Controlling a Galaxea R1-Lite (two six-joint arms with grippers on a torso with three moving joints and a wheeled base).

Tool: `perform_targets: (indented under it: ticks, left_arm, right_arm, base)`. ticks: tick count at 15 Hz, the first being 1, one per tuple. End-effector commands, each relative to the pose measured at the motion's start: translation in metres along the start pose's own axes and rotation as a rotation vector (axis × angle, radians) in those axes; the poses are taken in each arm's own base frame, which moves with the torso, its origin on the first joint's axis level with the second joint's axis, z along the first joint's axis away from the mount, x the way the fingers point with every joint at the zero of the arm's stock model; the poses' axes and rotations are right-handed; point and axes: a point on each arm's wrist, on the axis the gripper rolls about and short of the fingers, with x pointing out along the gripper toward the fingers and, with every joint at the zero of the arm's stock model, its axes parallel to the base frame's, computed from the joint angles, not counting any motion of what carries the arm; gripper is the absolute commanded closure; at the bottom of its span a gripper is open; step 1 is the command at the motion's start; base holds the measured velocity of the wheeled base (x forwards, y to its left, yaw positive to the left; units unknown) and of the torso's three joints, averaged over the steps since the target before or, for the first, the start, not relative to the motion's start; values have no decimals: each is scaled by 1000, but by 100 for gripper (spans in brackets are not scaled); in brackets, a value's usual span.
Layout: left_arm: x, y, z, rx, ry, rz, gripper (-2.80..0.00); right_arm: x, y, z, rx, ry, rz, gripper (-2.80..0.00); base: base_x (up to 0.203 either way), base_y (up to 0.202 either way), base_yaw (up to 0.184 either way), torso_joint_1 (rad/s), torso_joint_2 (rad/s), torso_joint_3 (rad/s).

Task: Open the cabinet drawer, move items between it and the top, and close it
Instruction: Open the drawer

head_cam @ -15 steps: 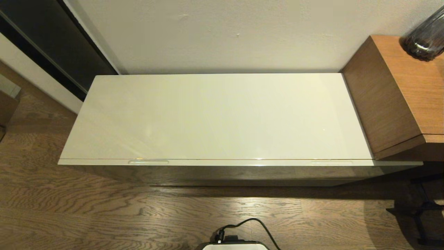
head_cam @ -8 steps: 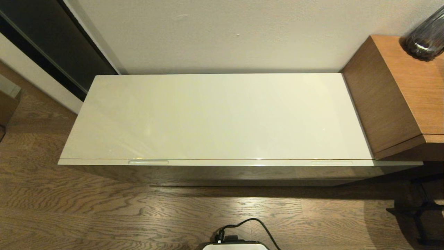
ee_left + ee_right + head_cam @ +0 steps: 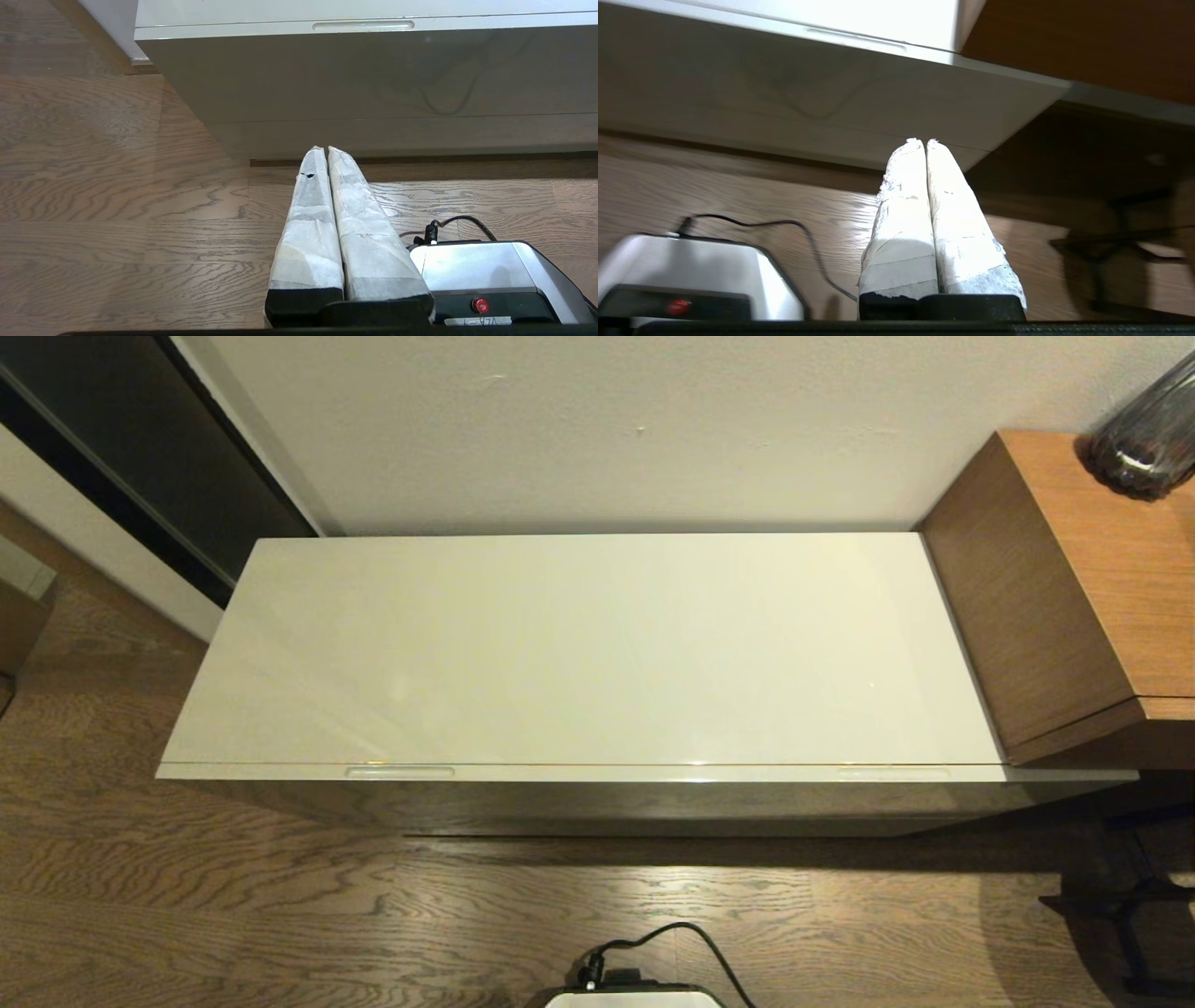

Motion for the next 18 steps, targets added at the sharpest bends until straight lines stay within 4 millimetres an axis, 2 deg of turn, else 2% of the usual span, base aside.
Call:
perform_targets:
  ticks: [1,3,4,6,7,10,14,16,18]
  left_arm:
    - [0,0,0,0,1,0,0]
    - [0,0,0,0,1,0,0]
    - [0,0,0,0,2,0,0]
    - [0,0,0,0,-1,0,0]
    - [0,0,0,0,1,0,0]
    - [0,0,0,0,1,0,0]
    - [0,0,0,0,0,0,0]
    - [0,0,0,0,1,0,0]
    - [0,0,0,0,-1,1,0]
  right_arm:
    - [-5,-4,15,-36,-19,-56,0]
    - [-16,-12,55,-3,-45,-72,0]
    - [-15,-17,74,32,-28,-70,0]
    - [4,-23,106,114,61,-61,0]
    - [18,-25,114,143,129,-47,0]
    - [70,-28,121,197,392,28,0]
    - [161,-22,112,283,760,118,0]
    - [209,-7,102,329,862,153,0]
    - [249,16,90,351,903,165,0]
  base:
    - [0,0,0,0,0,0]
    - [0,0,0,0,0,0]
    - [0,0,0,0,0,0]
    - [0,0,0,0,0,0]
    - [0,0,0,0,0,0]
    - [0,0,0,0,0,0]
    - [0,0,0,0,0,0]
    - [0,0,0,0,0,0]
    - [0,0,0,0,0,0]
